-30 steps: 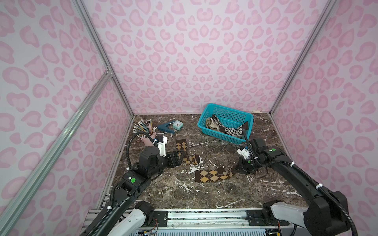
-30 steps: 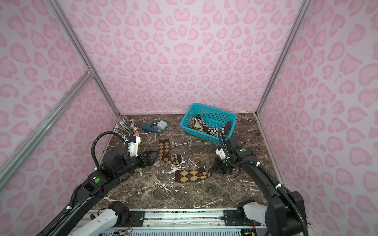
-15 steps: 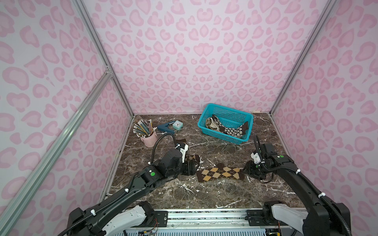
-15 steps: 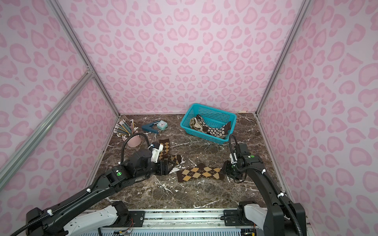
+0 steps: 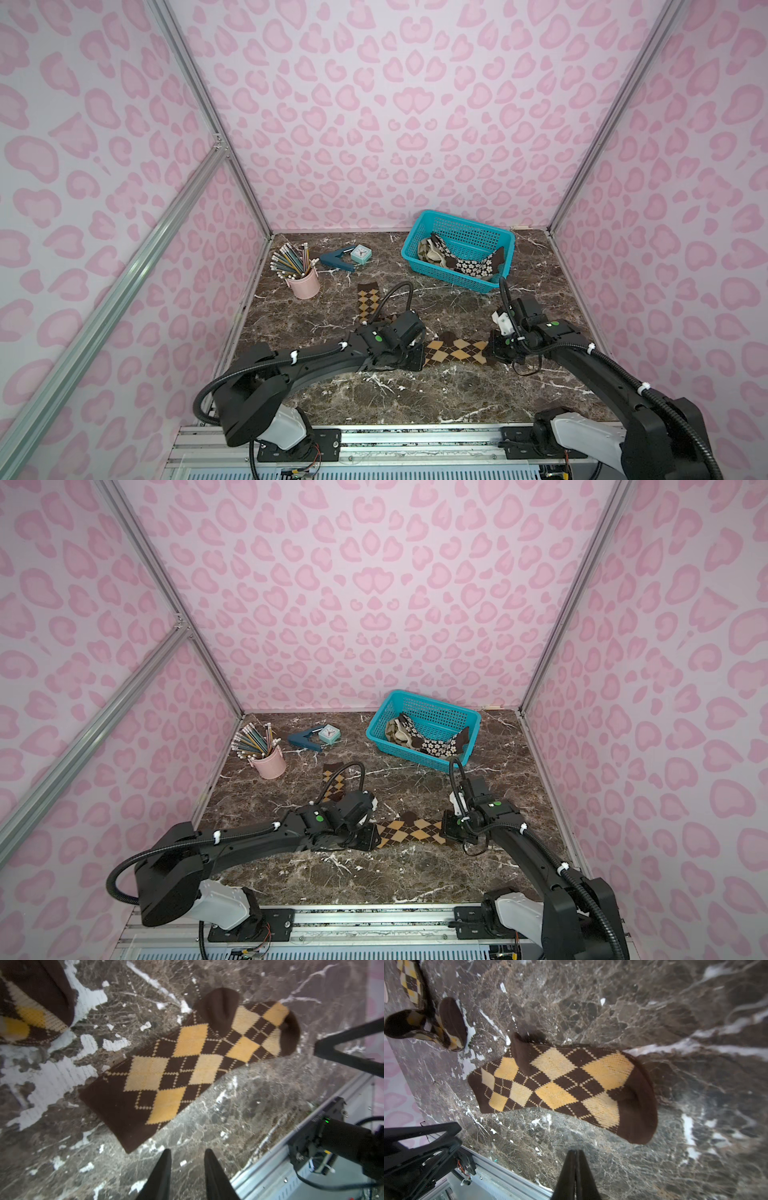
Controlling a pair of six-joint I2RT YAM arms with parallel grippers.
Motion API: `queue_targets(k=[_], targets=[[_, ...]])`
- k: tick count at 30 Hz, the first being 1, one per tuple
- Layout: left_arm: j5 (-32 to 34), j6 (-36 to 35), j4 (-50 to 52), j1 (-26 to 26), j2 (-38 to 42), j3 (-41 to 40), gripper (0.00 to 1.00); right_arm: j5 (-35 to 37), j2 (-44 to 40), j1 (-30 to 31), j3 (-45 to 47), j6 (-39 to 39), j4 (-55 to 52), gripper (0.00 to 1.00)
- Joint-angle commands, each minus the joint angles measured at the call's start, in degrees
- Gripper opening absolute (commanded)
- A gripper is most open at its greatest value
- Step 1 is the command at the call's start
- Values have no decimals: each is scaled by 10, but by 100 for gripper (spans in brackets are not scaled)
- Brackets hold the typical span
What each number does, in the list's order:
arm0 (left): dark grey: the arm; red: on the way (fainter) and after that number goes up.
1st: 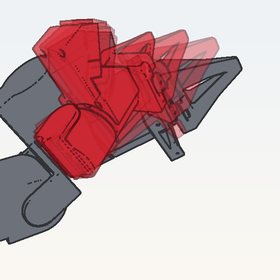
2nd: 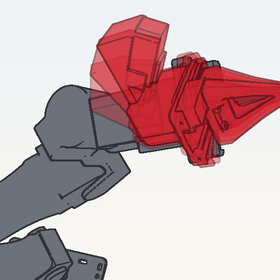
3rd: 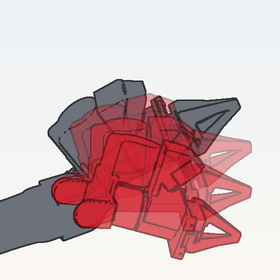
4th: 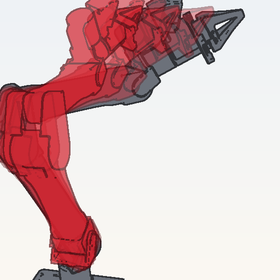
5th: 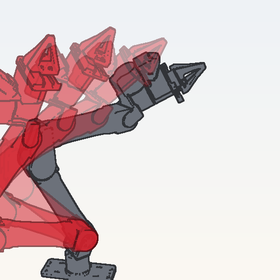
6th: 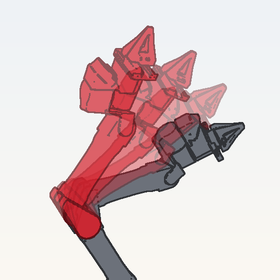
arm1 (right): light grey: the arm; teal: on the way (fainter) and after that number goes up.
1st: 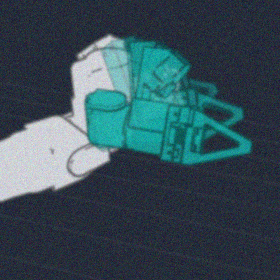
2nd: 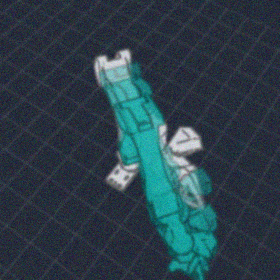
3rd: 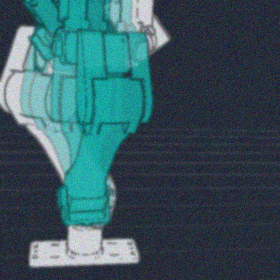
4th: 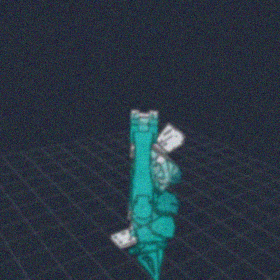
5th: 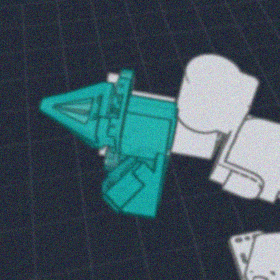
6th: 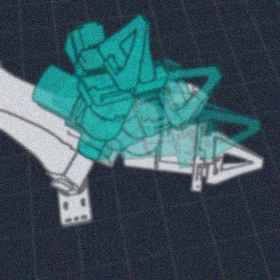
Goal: Place the socks together as a pair
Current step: Flatten out the sock at the center of the board.
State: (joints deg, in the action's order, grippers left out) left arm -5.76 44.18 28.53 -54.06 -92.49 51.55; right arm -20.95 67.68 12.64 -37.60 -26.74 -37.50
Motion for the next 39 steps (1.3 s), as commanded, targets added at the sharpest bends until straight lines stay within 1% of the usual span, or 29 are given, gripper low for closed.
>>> queue_targets(k=[1, 3, 6, 9, 11, 13, 15, 17, 18, 19, 20, 21, 22, 23, 26, 27, 28, 31, 34, 37, 39], targets=[[45, -6, -8, 11, -58, 44, 27, 66, 12, 13, 12, -29, 28, 4], [50, -14, -13, 17, -93, 67, 26, 109, 19, 33, 18, -52, 18, 3], [39, -27, -21, 21, -135, 94, 26, 131, 25, 62, 34, -81, 14, 4], [41, -44, -24, 24, -170, 121, 25, 137, 29, 96, 42, -106, 19, 3], [45, -59, -23, 30, -187, 138, 25, 127, 29, 104, 52, -121, 22, 2], [52, -74, -17, 40, -193, 154, 24, 108, 9, 121, 69, -143, 31, 2], [52, -80, -10, 47, -172, 161, 23, 101, -15, 138, 71, -161, 15, 2], [52, -79, -11, 51, -126, 153, 24, 103, -53, 151, 61, -173, -9, 3], [50, -76, -9, 52, -98, 150, 28, 102, -75, 152, 56, -178, -22, 3], [50, -72, -4, 52, -71, 146, 37, 99, -95, 152, 47, -180, -30, 5], [55, -68, 2, 56, -49, 142, 48, 91, -111, 152, 40, -181, -31, 8], [65, -60, 14, 67, -26, 139, 58, 76, -127, 151, 35, -182, -25, 13], [73, -54, 24, 85, -6, 132, 65, 58, -138, 152, 32, -181, -14, 22], [75, -53, 27, 105, 9, 126, 69, 43, -148, 152, 30, -178, -3, 31], [87, -76, 61, 174, 20, 132, 74, 16, -158, 153, 21, -166, 26, 55], [93, -87, 77, 196, 13, 142, 75, 9, -156, 153, 20, -163, 35, 61], [96, -98, 86, 214, 4, 151, 76, 1, -149, 153, 16, -159, 43, 65], [104, -122, 93, 258, -35, 180, 77, -17, -122, 161, -1, -145, 56, 69], [116, -136, 99, 284, -95, 217, 77, -22, -95, 174, -23, -133, 61, 71], [141, -144, 108, 297, -162, 267, 76, -32, -79, 186, -36, -129, 70, 71], [143, -147, 111, 301, -200, 296, 74, -34, -73, 194, -43, -129, 73, 72]])
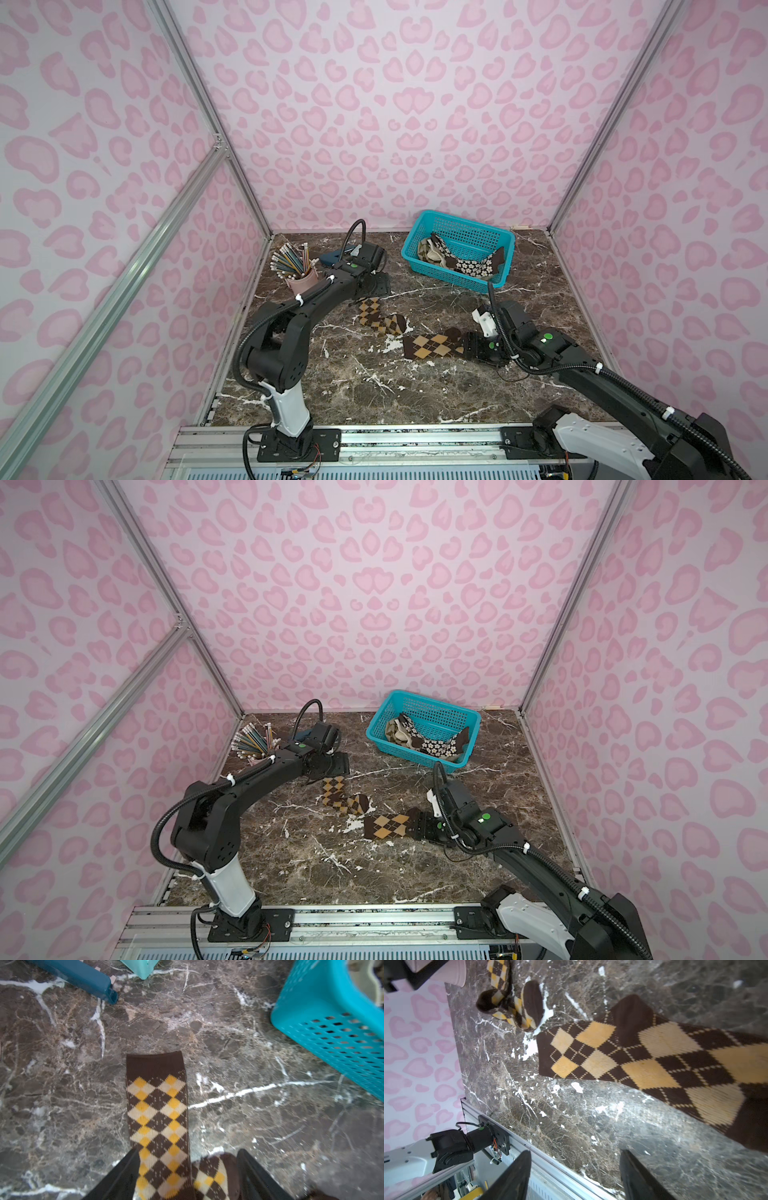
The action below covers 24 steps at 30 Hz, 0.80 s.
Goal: Place the socks together as a pair
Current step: Flatten out the sock at the center of the board.
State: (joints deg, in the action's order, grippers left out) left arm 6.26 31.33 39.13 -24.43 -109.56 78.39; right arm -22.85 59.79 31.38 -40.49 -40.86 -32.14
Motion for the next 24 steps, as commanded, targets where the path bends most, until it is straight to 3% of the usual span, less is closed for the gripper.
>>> queue_targets(k=[1, 8, 16, 20, 24], targets=[[23, -21, 4, 4, -45, 42, 73, -15, 6, 11, -16, 12, 20, 72], [31, -18, 21, 4, -127, 121, 64, -17, -12, 20, 3, 0, 38, 72], [19, -4, 17, 3, -177, 108, 53, -10, -40, 20, 24, -8, 41, 72], [18, -6, 8, 6, -175, 95, 37, -8, -43, 21, 28, -9, 43, 72], [18, -25, 5, 9, -142, 93, 9, -6, -42, 21, 26, -4, 47, 72]])
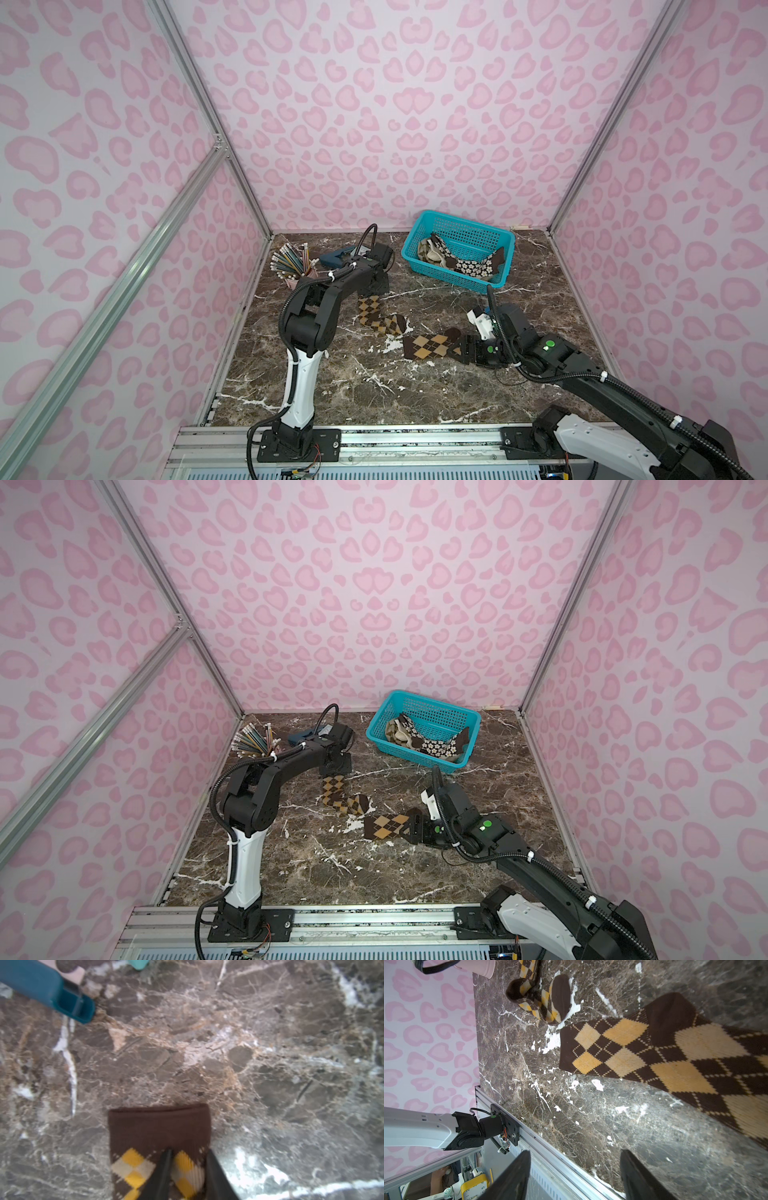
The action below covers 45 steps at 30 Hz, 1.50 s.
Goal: Place the socks together as a pair
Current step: Flatten out the sock at the center of the board.
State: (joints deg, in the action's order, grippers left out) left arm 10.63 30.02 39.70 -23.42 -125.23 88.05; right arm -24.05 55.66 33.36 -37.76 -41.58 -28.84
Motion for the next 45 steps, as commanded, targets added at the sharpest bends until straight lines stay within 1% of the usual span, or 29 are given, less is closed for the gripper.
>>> queue_targets(k=[1, 3, 5, 8, 11, 14, 19, 21, 24, 27, 28, 30, 31, 32, 37, 38, 40, 43, 44, 45], targets=[[-31, -17, -7, -2, 35, -5, 8, 6, 2, 0, -1, 5, 15, 72], [-47, -21, -19, -1, 79, -10, 8, 7, 8, 0, -1, 9, 21, 72], [-78, -18, -37, -5, 133, -18, 8, 7, 16, -3, 1, 10, 30, 72], [-110, -2, -66, -14, 215, -33, 8, 4, 30, -12, 0, 13, 45, 72], [-120, 30, -102, -13, 305, -86, 9, 4, 50, -20, -9, 13, 66, 72], [-130, 66, -146, 1, 391, -187, 10, -4, 84, -21, -23, 16, 89, 72], [-115, 99, -209, 5, 510, -368, 8, -15, 180, -5, -75, 22, 114, 71], [-101, 113, -214, 5, 557, -423, 7, -15, 221, 10, -108, 30, 114, 71], [-82, 139, -226, 7, 649, -504, 7, -10, 300, 31, -173, 41, 86, 71], [-40, 151, -198, 6, 737, -558, 9, 5, 369, 57, -228, 47, 78, 69], [-20, 161, -177, 6, 762, -570, 11, 8, 392, 64, -245, 48, 78, 69], [-2, 173, -150, 6, 797, -586, 15, 20, 431, 74, -278, 46, 74, 67], [-4, 178, -146, 6, 811, -598, 20, 23, 452, 78, -295, 50, 76, 67], [-10, 183, -146, 6, 821, -608, 23, 28, 470, 81, -311, 51, 73, 67], [-24, 213, -120, 5, 862, -643, 27, 58, 562, 97, -397, 68, 59, 64], [-24, 216, -113, 6, 871, -647, 30, 58, 577, 98, -423, 71, 58, 64], [-10, 223, -79, 5, 896, -644, 34, 82, 612, 104, -462, 80, 35, 63], [31, 274, -28, 1, 933, -630, 51, 108, 639, 112, -493, 86, 30, 62], [52, 303, 6, 1, 939, -620, 54, 111, 646, 113, -500, 88, 32, 61], [77, 332, 46, 1, 943, -605, 57, 119, 656, 116, -510, 92, 27, 58]])
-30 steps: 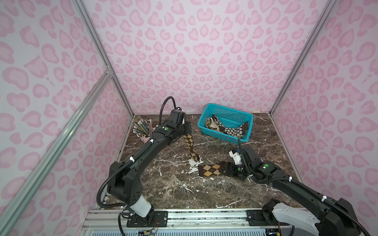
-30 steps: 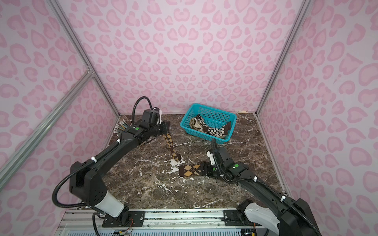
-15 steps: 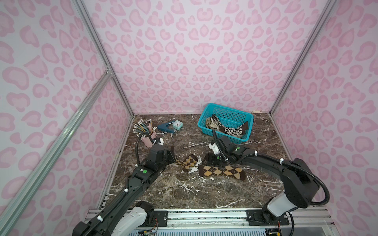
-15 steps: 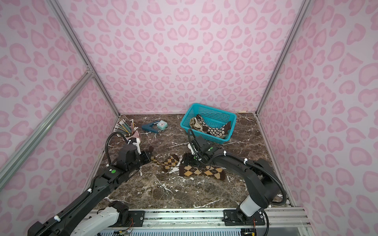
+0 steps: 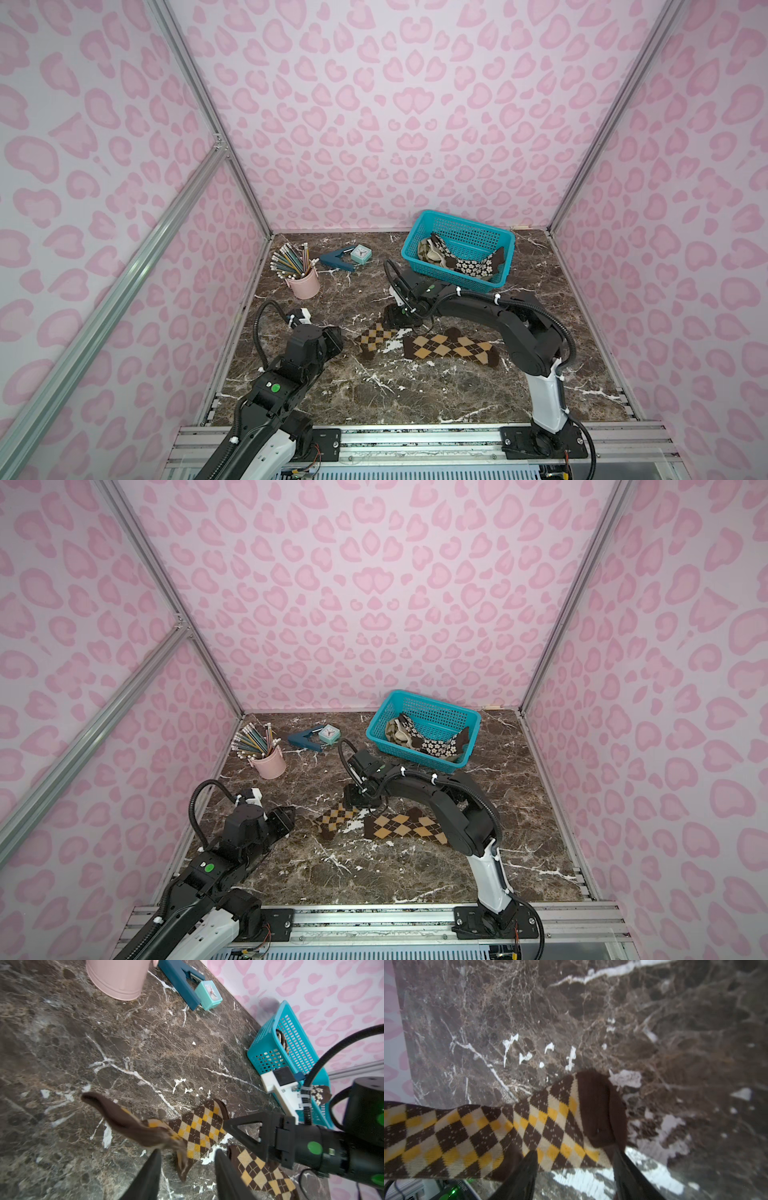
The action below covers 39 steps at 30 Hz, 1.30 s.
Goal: Place the socks together as a pair
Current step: Flatten out the sock at the center of the board.
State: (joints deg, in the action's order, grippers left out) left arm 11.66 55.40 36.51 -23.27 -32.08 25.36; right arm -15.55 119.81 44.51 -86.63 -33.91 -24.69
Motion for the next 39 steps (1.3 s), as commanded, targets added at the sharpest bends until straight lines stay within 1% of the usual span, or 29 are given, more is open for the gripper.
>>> queue_targets(k=[1, 3, 6, 7, 9, 12, 13, 17, 23, 24, 28, 31, 34, 39], targets=[[81, 91, 104, 0, 14, 36, 59, 40, 25, 6, -34, 18, -26, 53], [97, 97, 137, 0, 13, 64, 62, 51, 44, 9, -50, 23, -46, 41], [102, 76, 146, -1, 3, 99, 64, 66, 39, 12, -34, 19, -39, 22], [98, 66, 141, -1, -4, 107, 64, 68, 30, 12, -25, 16, -29, 18], [83, 50, 128, 0, -19, 114, 63, 72, 11, 11, -11, 11, -11, 12], [70, 35, 112, 0, -32, 116, 63, 82, -25, 11, 7, 8, 10, 1], [67, 32, 105, -1, -31, 116, 63, 83, -41, 10, 14, 8, 16, 0], [56, 13, 74, -1, -25, 118, 63, 76, -105, 6, 41, 7, 32, 0], [10, -19, 27, -1, -46, 114, 64, 80, -205, -11, 81, 32, 44, 0], [1, -19, 15, -1, -48, 109, 64, 77, -213, -16, 108, 38, 47, 0], [-10, -9, -13, -2, -53, 95, 66, 62, -242, -23, 165, 71, 72, 0], [-34, -13, -41, -2, -68, 93, 67, 60, -268, -22, 211, 74, 97, 0], [-45, -20, -47, -3, -91, 102, 67, 69, -318, -22, 246, 72, 128, 0], [-52, -32, -63, -4, -91, 112, 67, 88, -386, -23, 229, 98, 105, 0]])
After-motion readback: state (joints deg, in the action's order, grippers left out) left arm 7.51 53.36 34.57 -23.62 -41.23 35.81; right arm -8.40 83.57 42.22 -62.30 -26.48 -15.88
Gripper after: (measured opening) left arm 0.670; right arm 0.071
